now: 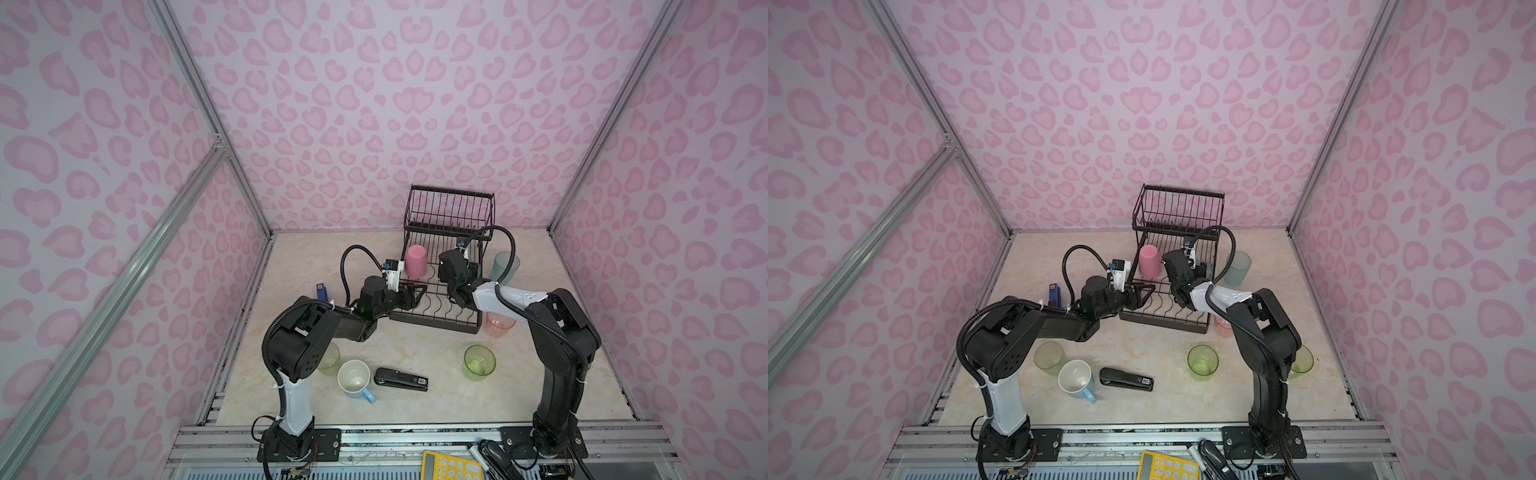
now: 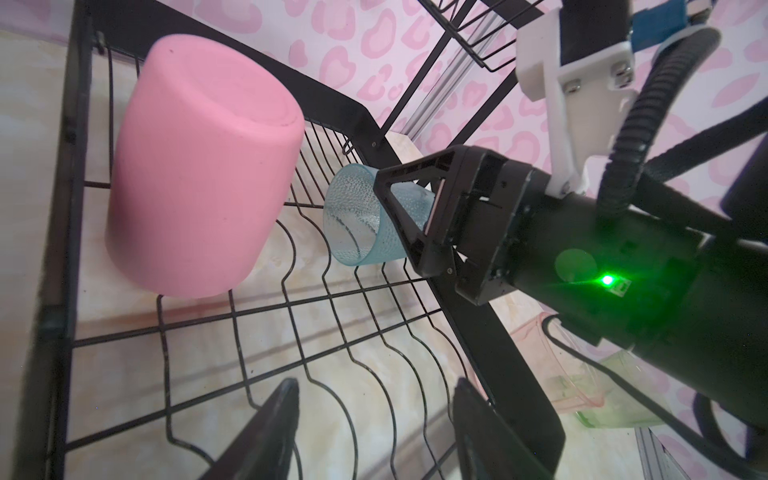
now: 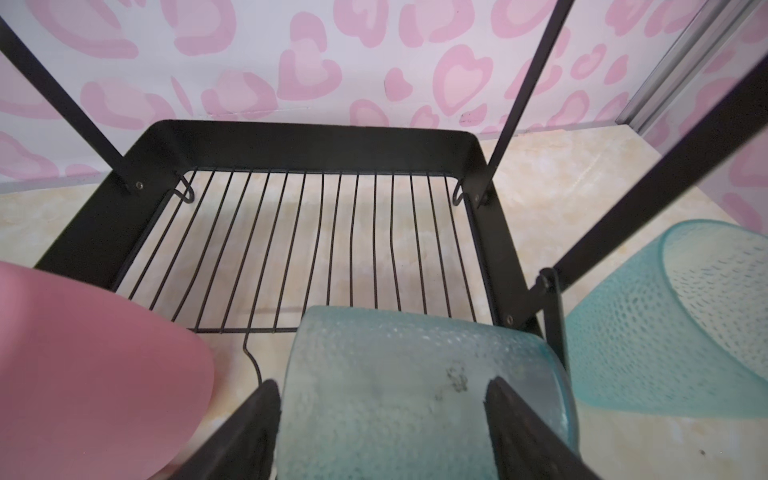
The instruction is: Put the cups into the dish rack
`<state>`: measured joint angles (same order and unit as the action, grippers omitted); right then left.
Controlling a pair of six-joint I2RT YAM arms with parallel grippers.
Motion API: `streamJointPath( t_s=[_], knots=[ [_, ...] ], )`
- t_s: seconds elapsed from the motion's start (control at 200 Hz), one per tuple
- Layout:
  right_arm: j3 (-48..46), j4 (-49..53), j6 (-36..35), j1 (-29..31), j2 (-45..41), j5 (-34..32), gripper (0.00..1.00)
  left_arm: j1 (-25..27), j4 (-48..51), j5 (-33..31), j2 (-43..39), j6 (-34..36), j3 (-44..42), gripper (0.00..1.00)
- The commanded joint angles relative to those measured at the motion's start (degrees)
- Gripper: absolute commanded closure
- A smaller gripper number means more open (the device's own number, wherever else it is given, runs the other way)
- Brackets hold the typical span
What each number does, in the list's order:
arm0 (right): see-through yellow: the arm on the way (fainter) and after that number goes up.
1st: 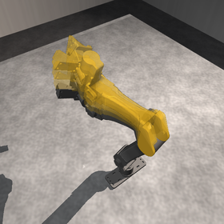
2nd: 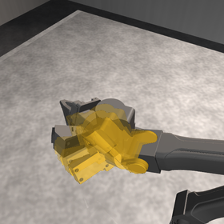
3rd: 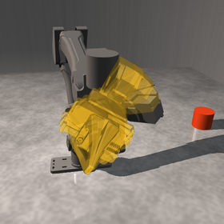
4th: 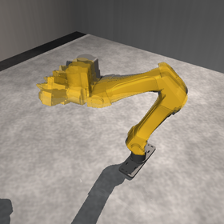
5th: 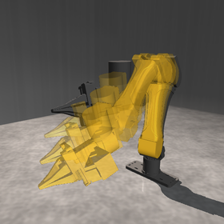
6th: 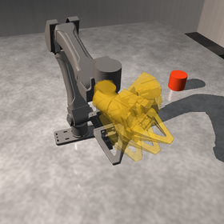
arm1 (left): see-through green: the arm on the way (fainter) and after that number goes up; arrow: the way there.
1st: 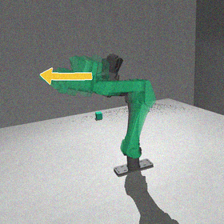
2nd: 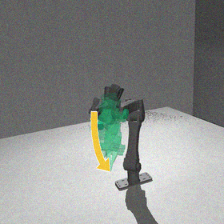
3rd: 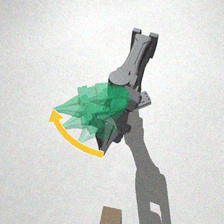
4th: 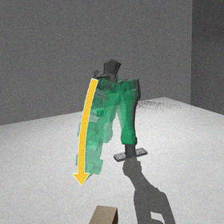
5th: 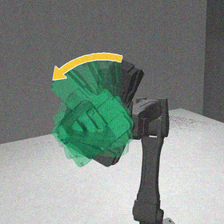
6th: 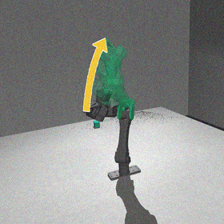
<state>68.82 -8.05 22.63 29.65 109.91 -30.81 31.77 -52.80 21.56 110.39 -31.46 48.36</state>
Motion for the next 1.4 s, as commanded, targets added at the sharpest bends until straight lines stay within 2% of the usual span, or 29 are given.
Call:
streamJointPath(
  t_s=[0.0,0.125,0.225,0.44,0.63,0.815,1.02,1.215,1.395],
  knots=[
    [-0.8,9.8,2.0,0.4,-0.2,0.9,0.24,-0.3,4.5,-0.2,1.0,-0.7,-0.1,0.39],
    [-0.4,17.3,3.6,1.7,-2.5,3.5,0.24,-0.3,4.2,0.1,1.5,-1.1,0.0,0.39],
    [-2.6,19.4,4.0,3.7,-6.5,3.2,0.24,-0.4,4.1,0.3,1.9,-1.2,0.2,0.39],
    [-6.0,18.4,3.2,4.9,-13.8,2.4,0.24,-0.4,3.8,0.6,2.3,-1.5,0.4,0.39],
    [-5.9,12.6,0.2,3.5,-12.6,1.1,0.24,-0.4,3.8,0.7,2.1,-1.7,0.3,0.39],
    [-3.3,13.8,-1.1,2.7,-11.2,1.2,0.24,-0.4,3.9,0.8,1.8,-1.7,0.1,0.39],
    [-6.6,15.2,-1.2,2.7,-15.8,2.2,0.24,-0.4,4.2,1.2,1.4,-1.5,-0.1,0.39],
    [-10.3,20.9,3.9,2.7,-23.2,5.4,0.24,-0.2,4.6,1.6,0.4,-0.9,-0.7,0.39],
    [-11.8,27.2,11.0,2.9,-28.9,12.2,0.25,1.2,6.4,1.6,-1.7,1.1,-0.5,0.39]
  ],
)
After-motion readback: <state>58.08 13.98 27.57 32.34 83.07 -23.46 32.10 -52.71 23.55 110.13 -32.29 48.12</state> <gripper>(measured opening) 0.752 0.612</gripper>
